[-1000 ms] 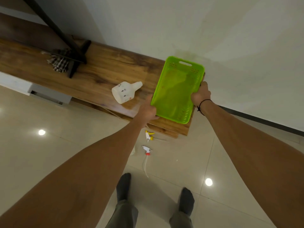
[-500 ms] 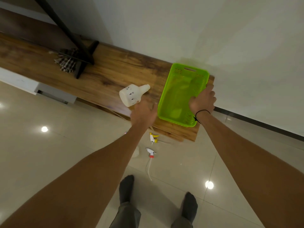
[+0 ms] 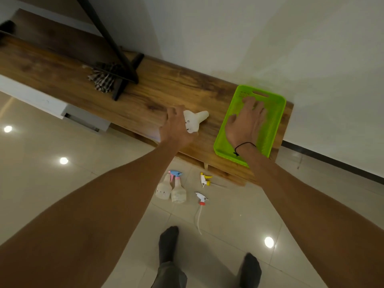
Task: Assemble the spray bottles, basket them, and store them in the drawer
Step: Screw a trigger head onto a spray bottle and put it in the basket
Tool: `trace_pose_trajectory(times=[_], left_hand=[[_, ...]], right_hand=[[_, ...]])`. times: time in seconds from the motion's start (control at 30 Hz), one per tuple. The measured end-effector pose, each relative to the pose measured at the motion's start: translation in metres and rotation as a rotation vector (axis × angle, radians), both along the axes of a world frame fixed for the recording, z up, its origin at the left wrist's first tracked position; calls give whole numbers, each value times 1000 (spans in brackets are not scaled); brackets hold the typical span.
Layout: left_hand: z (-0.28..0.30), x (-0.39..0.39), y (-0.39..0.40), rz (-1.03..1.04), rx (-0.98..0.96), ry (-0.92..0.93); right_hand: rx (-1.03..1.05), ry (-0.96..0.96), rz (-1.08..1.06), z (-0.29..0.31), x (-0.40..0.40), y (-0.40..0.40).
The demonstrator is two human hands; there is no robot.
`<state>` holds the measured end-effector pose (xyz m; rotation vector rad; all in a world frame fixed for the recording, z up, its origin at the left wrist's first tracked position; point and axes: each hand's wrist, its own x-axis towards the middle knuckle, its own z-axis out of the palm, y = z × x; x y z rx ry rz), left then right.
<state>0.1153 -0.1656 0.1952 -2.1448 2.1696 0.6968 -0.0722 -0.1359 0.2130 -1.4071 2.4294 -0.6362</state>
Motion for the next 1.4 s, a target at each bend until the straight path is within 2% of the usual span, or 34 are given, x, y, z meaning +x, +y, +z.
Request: trace_pose_trajectory(times=[0.13,0.23,0.37,0.47,0.53,0.7,0.8,0.9,1.17,1.4], left_hand=[[-17,-3,-15,2,86,-47],[-29,1,-23,99,128,-12],[-34,16,-19,200,125,243],[-23,31,0,291,182,517],[-20,44,14,288,237,605],[-27,65,56,273,327,592],[-38,70,91,254,325,544],[-57,74,123,253,354,551],[-111,76,190,196,340,548],[-137,70,236,214,347,575]], right_hand=[[-103,-278,128,1,42,-10],[22,-395,112,-1,69,-19],[191,-552,0,-8,88,-23],[271,-788,-65,-12,95,-22],[339,-899,-46,-13,99,-19],[408,-853,124,-24,115,11],[402,-702,256,-41,123,41],[389,-613,303,-60,128,68],[388,-557,332,-121,132,135],[395,-610,388,-148,127,178]])
